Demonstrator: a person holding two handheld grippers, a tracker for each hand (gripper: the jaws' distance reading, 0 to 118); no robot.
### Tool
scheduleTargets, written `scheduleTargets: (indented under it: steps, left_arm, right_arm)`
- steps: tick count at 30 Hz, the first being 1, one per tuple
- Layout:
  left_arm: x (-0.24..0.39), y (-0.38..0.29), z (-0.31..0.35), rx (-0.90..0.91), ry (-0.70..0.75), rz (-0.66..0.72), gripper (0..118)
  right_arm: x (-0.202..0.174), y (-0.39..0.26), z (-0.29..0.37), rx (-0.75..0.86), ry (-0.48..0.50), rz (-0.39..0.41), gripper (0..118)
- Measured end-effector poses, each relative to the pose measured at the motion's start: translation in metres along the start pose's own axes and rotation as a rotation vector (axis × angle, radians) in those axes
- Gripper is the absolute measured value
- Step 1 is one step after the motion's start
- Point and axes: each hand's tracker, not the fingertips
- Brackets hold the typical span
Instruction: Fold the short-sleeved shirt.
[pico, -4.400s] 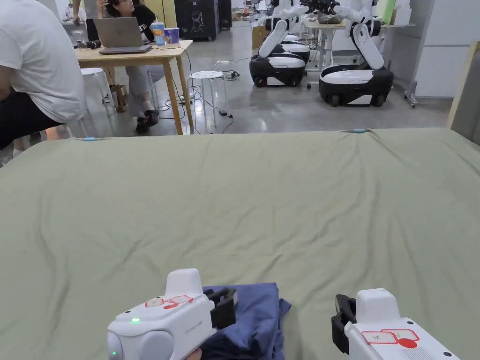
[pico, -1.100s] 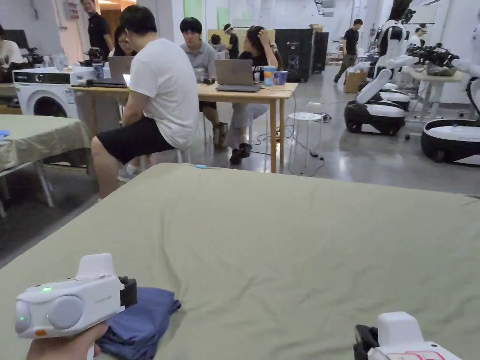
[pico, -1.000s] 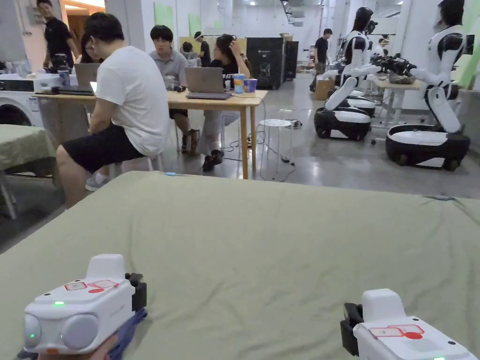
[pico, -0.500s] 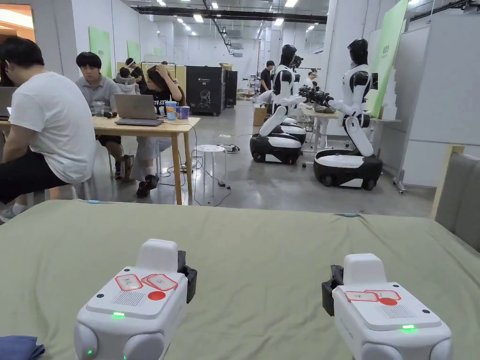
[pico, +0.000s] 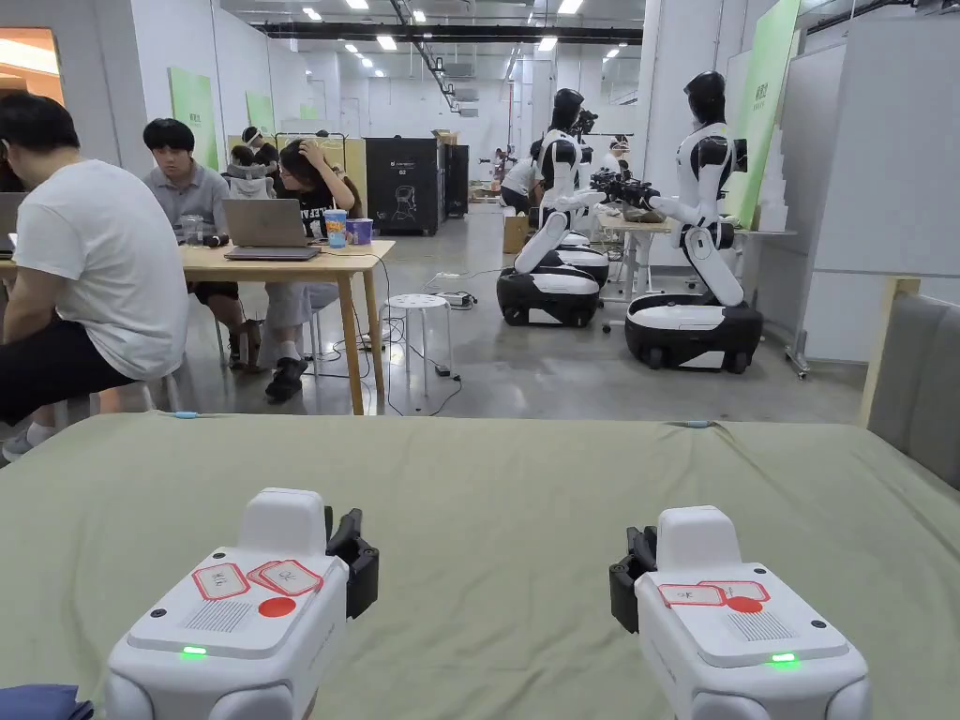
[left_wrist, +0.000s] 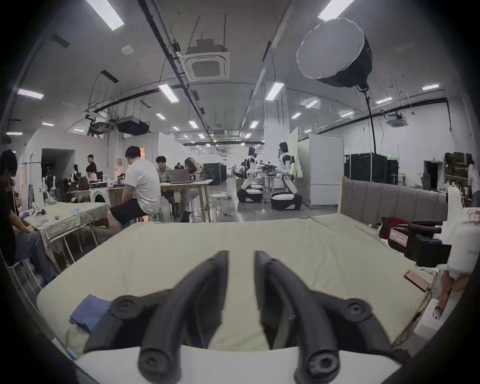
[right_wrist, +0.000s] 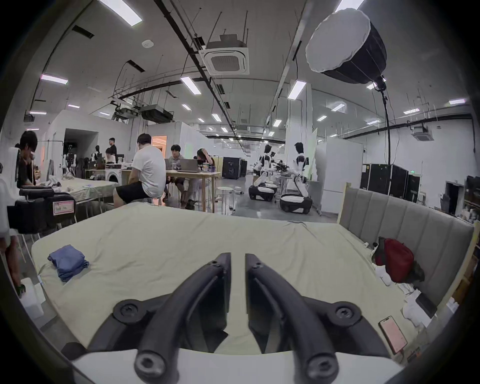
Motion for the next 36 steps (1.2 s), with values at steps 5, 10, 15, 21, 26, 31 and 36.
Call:
scheduleTargets:
  steps: [5, 10, 15, 21, 26, 31, 36]
  left_arm:
    - [-0.001, -0.002, 0.001, 0.011, -0.004, 0.001, 78]
    - [0.000, -0.004, 0.000, 0.009, -0.003, -0.006, 104]
    - [0.003, -0.003, 0.002, 0.022, 0.005, -0.028, 118]
    - [0.002, -0.002, 0.004, 0.042, 0.011, -0.012, 118]
    - [-0.001, -0.004, 0.004, 0.032, 0.015, 0.008, 118]
    - [-0.001, -0.007, 0.003, 0.018, 0.011, 0.014, 118]
    - [-0.001, -0.008, 0.001, 0.010, 0.005, 0.024, 118]
  right_arm:
    - [0.002, -0.003, -0.001, -0.001, 0.008, -0.027, 64]
    - [0.002, -0.003, -0.002, 0.003, 0.014, -0.031, 118]
    - [0.000, 0.002, -0.003, 0.006, 0.035, -0.009, 118]
    - [-0.002, 0.001, -0.005, -0.036, 0.021, -0.042, 118]
    - [0.003, 0.000, -0.006, -0.037, 0.022, -0.111, 118]
    - [0.005, 0.006, -0.007, -0.074, -0.032, -0.191, 118]
    - [-0.001, 0.007, -0.007, -0.078, -0.091, -0.165, 118]
